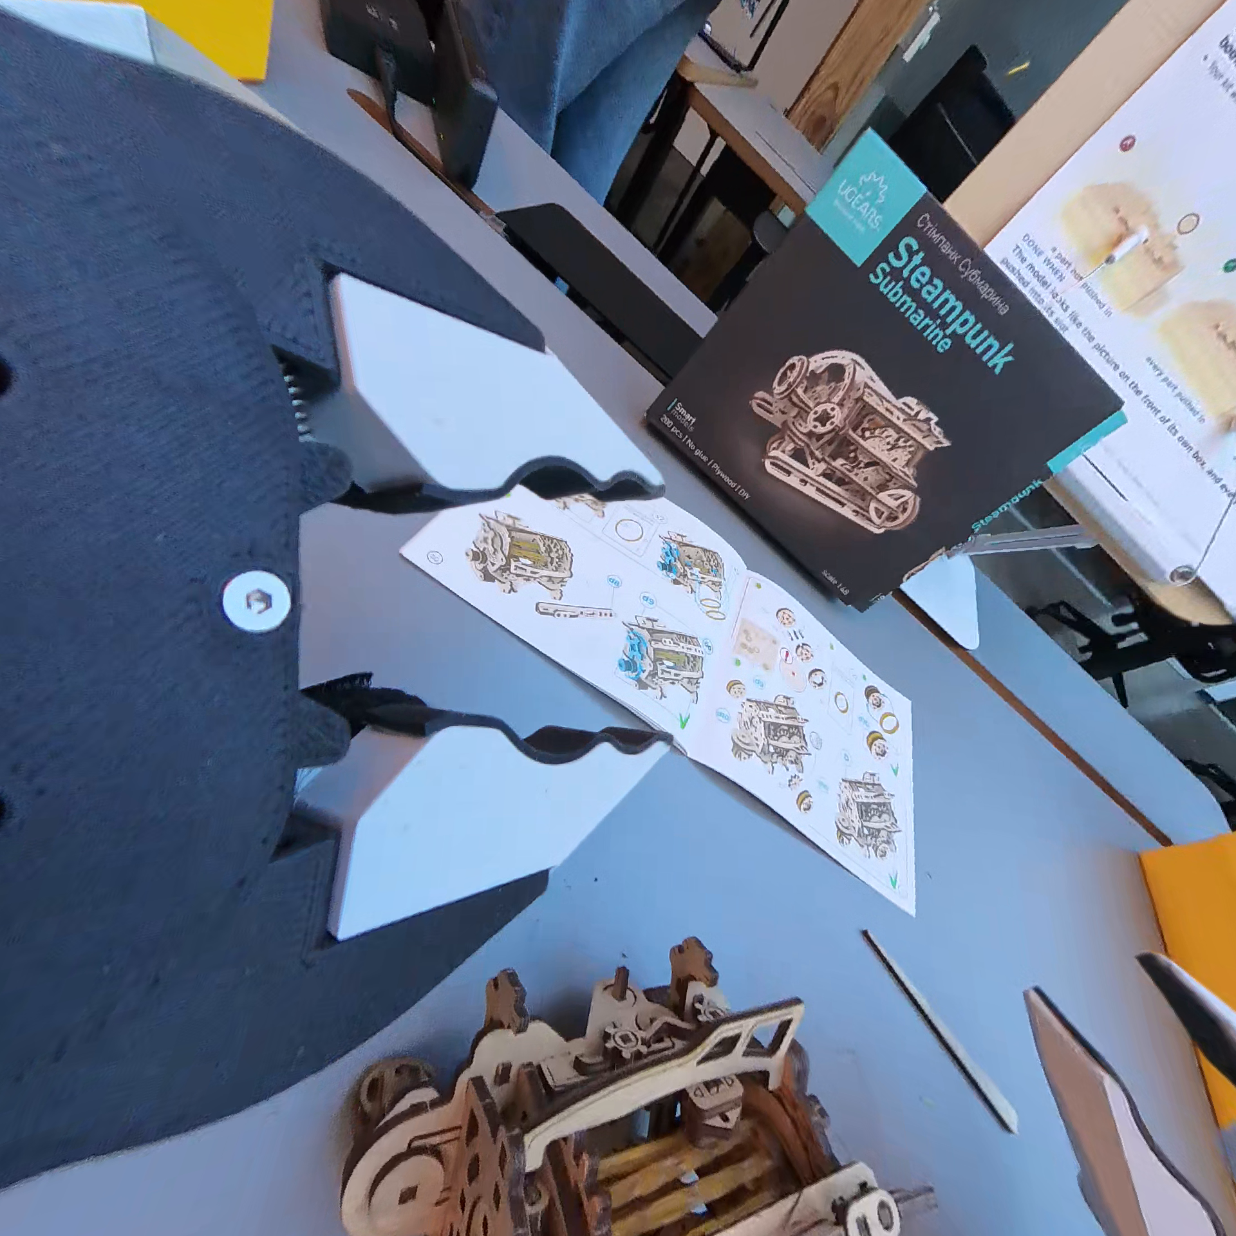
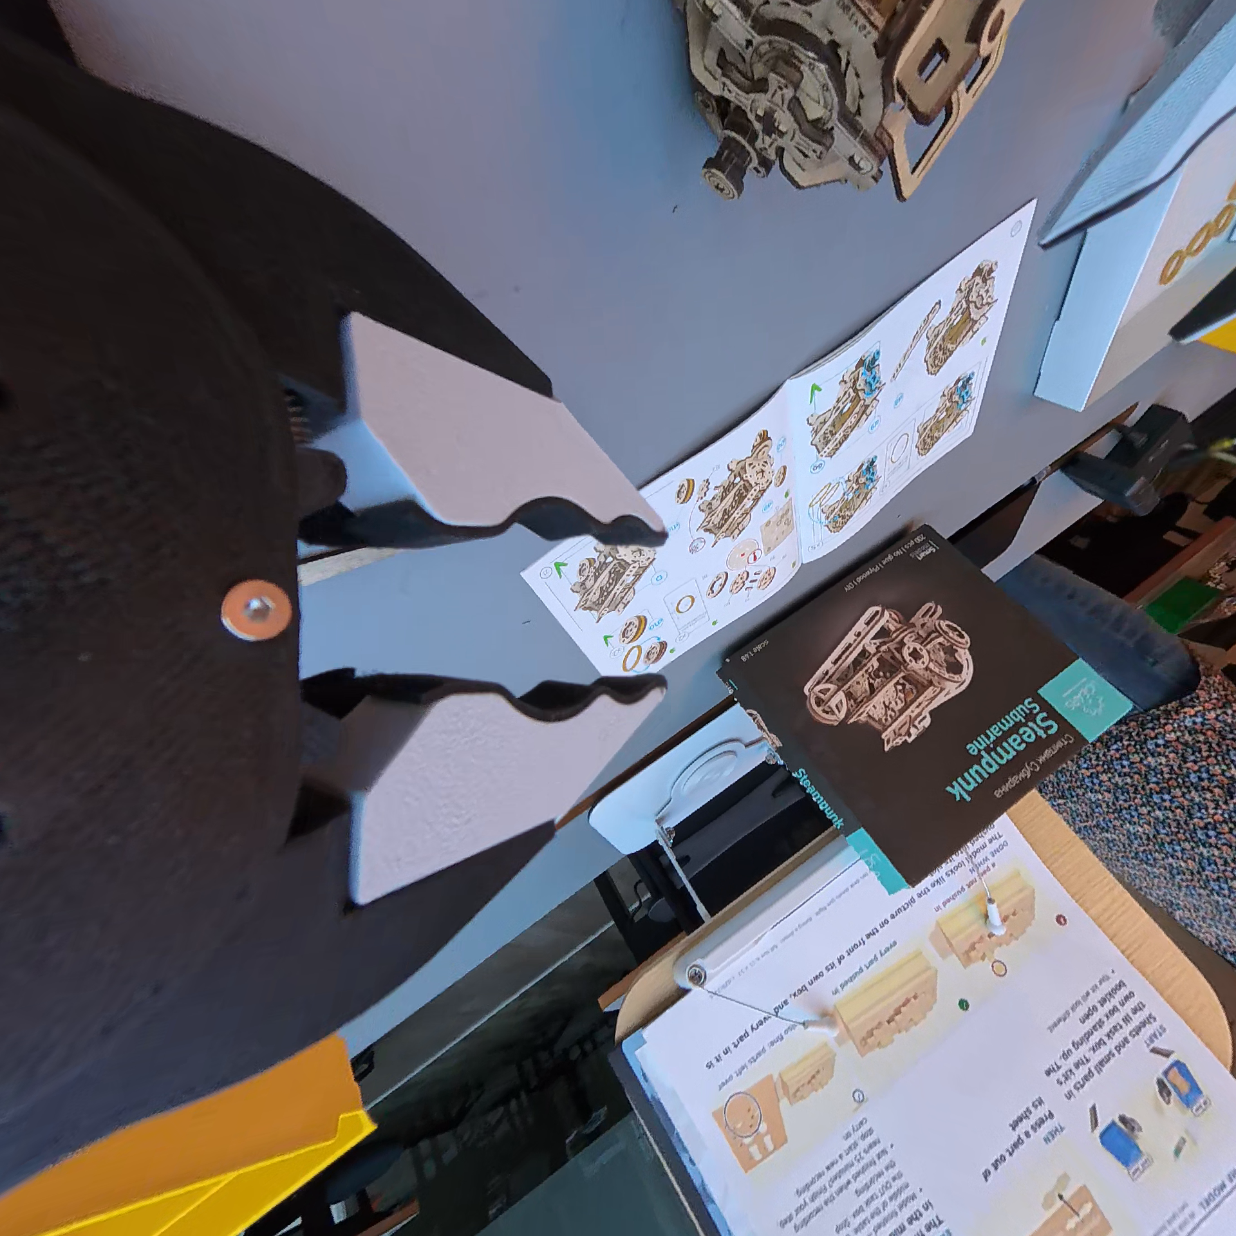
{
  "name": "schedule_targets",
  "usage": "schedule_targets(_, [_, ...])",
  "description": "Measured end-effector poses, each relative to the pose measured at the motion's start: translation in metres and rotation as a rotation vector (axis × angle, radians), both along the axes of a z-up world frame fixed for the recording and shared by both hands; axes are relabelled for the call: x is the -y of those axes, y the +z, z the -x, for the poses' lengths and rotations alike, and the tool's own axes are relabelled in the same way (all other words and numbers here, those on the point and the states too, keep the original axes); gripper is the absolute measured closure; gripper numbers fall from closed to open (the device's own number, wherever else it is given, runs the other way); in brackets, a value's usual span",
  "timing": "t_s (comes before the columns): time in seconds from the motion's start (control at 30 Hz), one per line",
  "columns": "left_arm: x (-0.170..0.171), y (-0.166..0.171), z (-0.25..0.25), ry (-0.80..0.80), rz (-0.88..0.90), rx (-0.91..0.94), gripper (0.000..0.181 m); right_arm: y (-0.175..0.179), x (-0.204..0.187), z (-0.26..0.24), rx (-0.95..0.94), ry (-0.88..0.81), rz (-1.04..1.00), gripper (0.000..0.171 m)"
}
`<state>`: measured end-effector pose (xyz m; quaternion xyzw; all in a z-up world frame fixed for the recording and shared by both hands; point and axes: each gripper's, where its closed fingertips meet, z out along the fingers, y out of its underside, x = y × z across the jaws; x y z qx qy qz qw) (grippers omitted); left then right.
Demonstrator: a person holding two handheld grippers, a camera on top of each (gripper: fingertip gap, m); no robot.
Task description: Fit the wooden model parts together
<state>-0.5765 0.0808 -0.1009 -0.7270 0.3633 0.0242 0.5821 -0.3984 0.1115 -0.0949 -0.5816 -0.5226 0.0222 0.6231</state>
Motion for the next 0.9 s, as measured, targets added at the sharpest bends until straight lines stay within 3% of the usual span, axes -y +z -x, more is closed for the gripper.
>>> schedule_targets(0.23, [0.008,-0.003,-0.017,-0.07,0.036,0.059,0.125,-0.001,0.0,0.001,0.017,0.007,-0.022,0.141])
schedule_targets(0.33, [0.013,0.007,-0.018,-0.09,0.032,0.131,0.145,-0.003,0.001,0.002,0.003,0.023,0.001,0.149])
schedule_targets(0.47, [0.019,0.015,-0.02,-0.134,0.043,0.198,0.179,-0.003,0.011,0.003,-0.021,0.078,0.035,0.171])
schedule_targets(0.9, [0.019,0.009,-0.02,-0.154,0.073,0.241,0.181,-0.012,0.02,0.003,0.0,0.127,0.073,0.171])
